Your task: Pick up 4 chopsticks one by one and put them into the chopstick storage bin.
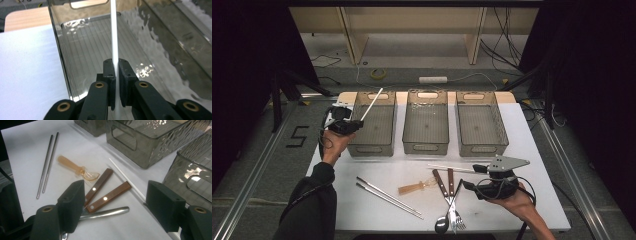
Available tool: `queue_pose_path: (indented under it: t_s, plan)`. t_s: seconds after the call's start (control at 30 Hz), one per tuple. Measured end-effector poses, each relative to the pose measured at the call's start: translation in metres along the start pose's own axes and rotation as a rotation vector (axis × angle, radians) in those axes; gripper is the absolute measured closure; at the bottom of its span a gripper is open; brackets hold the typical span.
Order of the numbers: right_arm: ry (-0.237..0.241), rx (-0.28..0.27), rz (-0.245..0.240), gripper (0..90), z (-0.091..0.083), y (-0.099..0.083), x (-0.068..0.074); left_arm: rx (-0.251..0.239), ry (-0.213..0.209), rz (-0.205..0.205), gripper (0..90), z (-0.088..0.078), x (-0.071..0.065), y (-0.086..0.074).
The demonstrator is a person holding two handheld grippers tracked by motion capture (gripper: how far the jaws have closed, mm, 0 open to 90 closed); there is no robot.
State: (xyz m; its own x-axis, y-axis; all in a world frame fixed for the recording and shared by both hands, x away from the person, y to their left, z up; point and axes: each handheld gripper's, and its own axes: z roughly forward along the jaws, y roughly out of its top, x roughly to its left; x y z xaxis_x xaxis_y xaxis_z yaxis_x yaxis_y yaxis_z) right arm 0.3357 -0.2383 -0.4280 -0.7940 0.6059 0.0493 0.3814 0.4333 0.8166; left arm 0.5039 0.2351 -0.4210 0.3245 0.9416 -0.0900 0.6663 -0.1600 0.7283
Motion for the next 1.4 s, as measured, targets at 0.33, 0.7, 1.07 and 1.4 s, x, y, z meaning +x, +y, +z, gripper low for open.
queue_pose_path:
  t_s: [0.33,0.7,1.07,1.4]
  plan:
    - [0.012,-0.002,-0.010,32.7,0.001,0.001,0.001,-0.023,0.003,-0.031,65.8,0.006,0.001,-0.001]
    - [-0.010,0.022,-0.036,32.6,-0.001,0.007,-0.005,-0.069,-0.103,0.004,35.3,-0.022,-0.023,-0.009]
    - [-0.037,0.131,-0.085,33.6,0.000,0.021,-0.030,-0.113,-0.201,0.077,23.4,-0.061,-0.053,-0.024]
    - [0.006,0.286,-0.136,33.6,0.012,0.039,-0.048,-0.145,-0.281,0.084,19.3,-0.073,-0.077,-0.047]
